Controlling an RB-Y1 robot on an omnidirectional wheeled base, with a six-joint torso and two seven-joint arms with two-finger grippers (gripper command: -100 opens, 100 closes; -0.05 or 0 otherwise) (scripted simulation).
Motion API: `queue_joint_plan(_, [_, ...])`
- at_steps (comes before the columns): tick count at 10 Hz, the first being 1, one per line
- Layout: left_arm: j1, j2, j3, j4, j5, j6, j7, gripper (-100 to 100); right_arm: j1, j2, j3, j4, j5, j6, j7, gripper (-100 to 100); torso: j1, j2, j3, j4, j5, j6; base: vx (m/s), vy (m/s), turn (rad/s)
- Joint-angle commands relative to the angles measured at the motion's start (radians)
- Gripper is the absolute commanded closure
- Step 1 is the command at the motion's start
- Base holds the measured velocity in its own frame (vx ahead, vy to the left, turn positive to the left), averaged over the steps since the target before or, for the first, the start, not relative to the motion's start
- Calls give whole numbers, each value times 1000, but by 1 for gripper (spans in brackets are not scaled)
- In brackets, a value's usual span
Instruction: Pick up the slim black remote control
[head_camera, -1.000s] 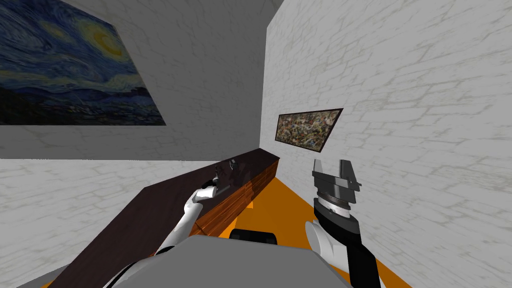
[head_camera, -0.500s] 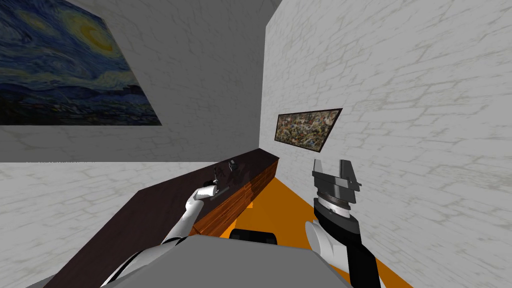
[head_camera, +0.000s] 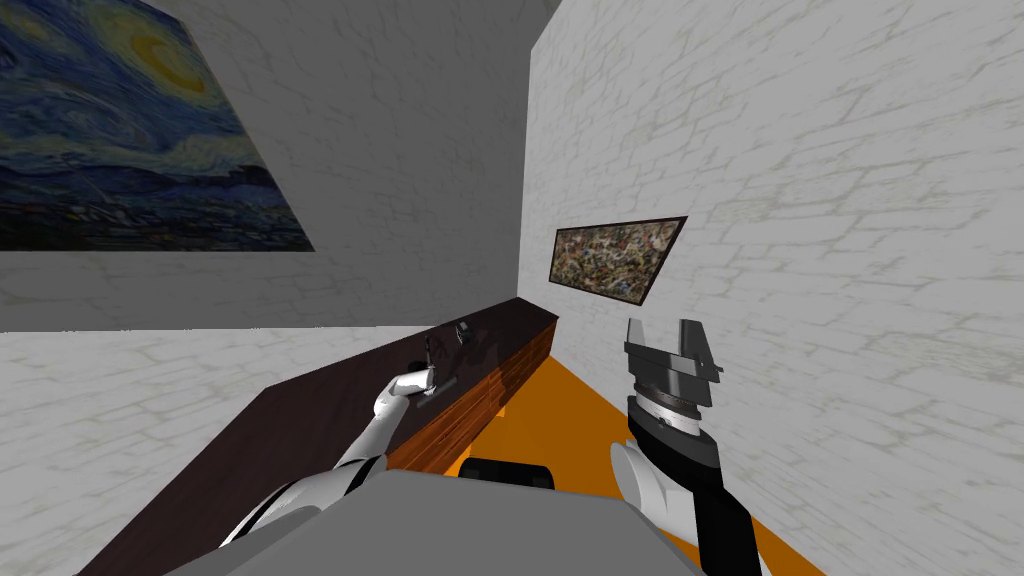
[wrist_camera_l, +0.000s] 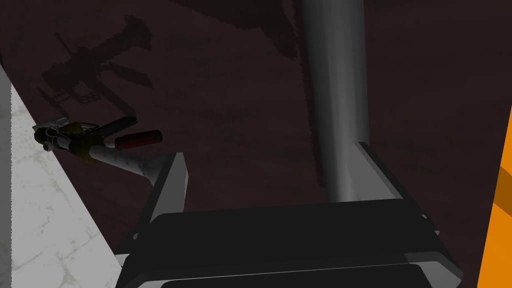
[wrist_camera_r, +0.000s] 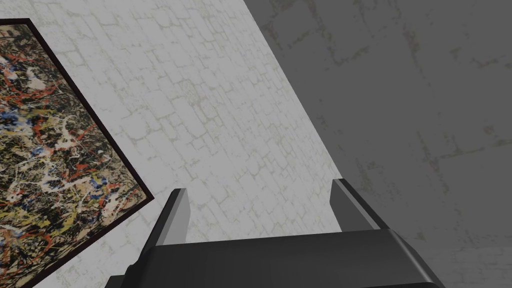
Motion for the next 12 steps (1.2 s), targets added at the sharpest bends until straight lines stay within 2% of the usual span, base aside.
queue_joint_plan(1, [-18,9,9,46,5,50,8,-100,0,0,0,0,0,0,0,0,0,0,0,0,0,0,48,11,-9])
queue_joint_plan(2, [-18,9,9,46,5,56,8,-100,0,0,0,0,0,0,0,0,0,0,0,0,0,0,44,11,-7])
queue_joint_plan(3, [-37,19,16,88,8,91,16,-100,0,0,0,0,0,0,0,0,0,0,0,0,0,0,51,6,-6])
queue_joint_plan(4, [-37,19,16,88,8,98,16,-100,0,0,0,0,0,0,0,0,0,0,0,0,0,0,46,10,-1])
queue_joint_plan(5, [-54,28,22,128,10,138,24,-100,0,0,0,0,0,0,0,0,0,0,0,0,0,0,47,14,0])
queue_joint_plan(6, [-54,28,22,128,10,138,24,-100,0,0,0,0,0,0,0,0,0,0,0,0,0,0,42,12,1])
queue_joint_plan(8, [-84,45,32,198,14,204,38,-100,0,0,0,0,0,0,0,0,0,0,0,0,0,0,66,6,6])
queue_joint_plan(9, [-84,45,32,186,14,210,38,-100,0,0,0,0,0,0,0,0,0,-2,-1,0,0,0,57,2,8])
queue_joint_plan(10, [-84,45,32,198,14,210,38,-100,0,0,0,0,0,0,0,0,0,-1,0,0,0,0,15,7,-3])
queue_joint_plan(12, [-108,59,40,253,16,268,50,-100,0,0,0,0,0,0,0,0,0,1,1,0,0,0,39,15,13])
